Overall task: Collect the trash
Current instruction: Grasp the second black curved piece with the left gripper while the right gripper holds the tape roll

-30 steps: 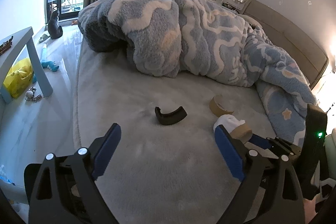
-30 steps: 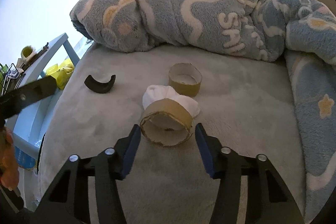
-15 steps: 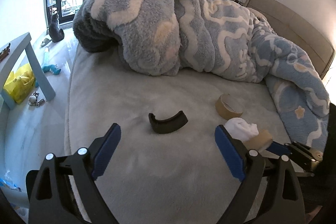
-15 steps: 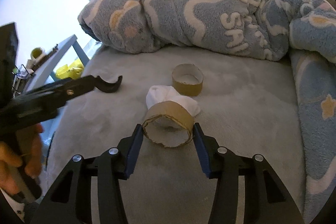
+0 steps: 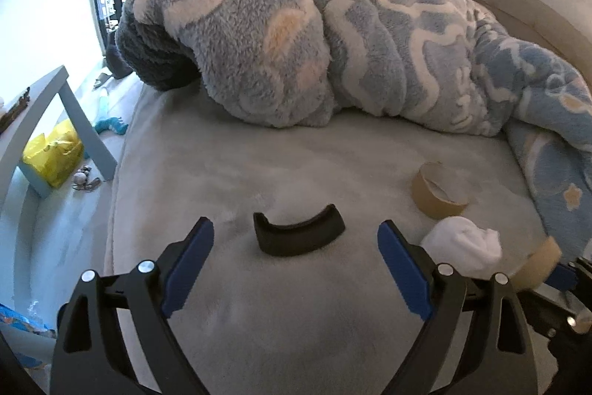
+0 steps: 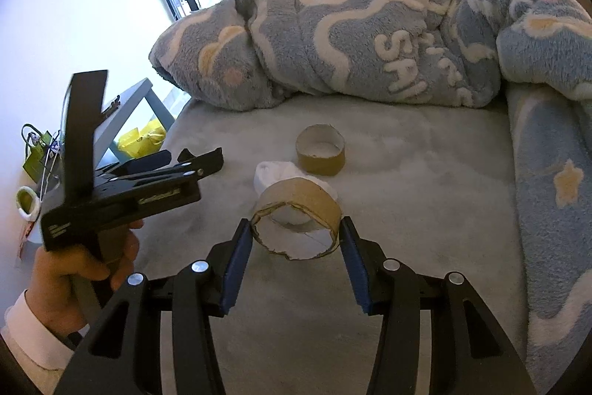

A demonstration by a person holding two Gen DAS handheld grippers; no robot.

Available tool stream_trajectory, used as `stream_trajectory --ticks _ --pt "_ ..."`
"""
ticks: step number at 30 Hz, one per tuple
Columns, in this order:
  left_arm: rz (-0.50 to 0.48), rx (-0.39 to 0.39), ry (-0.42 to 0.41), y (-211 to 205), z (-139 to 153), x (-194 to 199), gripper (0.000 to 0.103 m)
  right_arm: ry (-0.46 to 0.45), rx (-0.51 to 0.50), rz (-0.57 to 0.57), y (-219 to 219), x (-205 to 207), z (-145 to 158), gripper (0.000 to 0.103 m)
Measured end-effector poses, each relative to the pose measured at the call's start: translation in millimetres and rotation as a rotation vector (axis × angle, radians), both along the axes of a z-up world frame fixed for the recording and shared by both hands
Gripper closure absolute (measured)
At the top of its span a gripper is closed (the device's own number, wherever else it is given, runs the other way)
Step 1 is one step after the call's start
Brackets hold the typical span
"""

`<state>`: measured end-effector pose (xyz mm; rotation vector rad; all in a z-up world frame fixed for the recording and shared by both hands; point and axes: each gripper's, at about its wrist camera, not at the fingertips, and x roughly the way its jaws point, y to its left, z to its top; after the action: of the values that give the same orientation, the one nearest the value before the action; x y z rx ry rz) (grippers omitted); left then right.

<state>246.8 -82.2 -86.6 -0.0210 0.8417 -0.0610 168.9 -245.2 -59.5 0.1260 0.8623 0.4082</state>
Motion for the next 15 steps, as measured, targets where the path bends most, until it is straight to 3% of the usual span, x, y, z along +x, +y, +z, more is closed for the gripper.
stream_trajectory --ticks 10,15 --pt "0.006 0.011 0.051 0 -9 20 0.027 -0.003 0.008 -0.007 -8 8 3 0.054" --pt "-0.002 -0.013 0.06 2 -10 20 0.042 -0.001 0.004 -0.002 -6 10 2 0.054"
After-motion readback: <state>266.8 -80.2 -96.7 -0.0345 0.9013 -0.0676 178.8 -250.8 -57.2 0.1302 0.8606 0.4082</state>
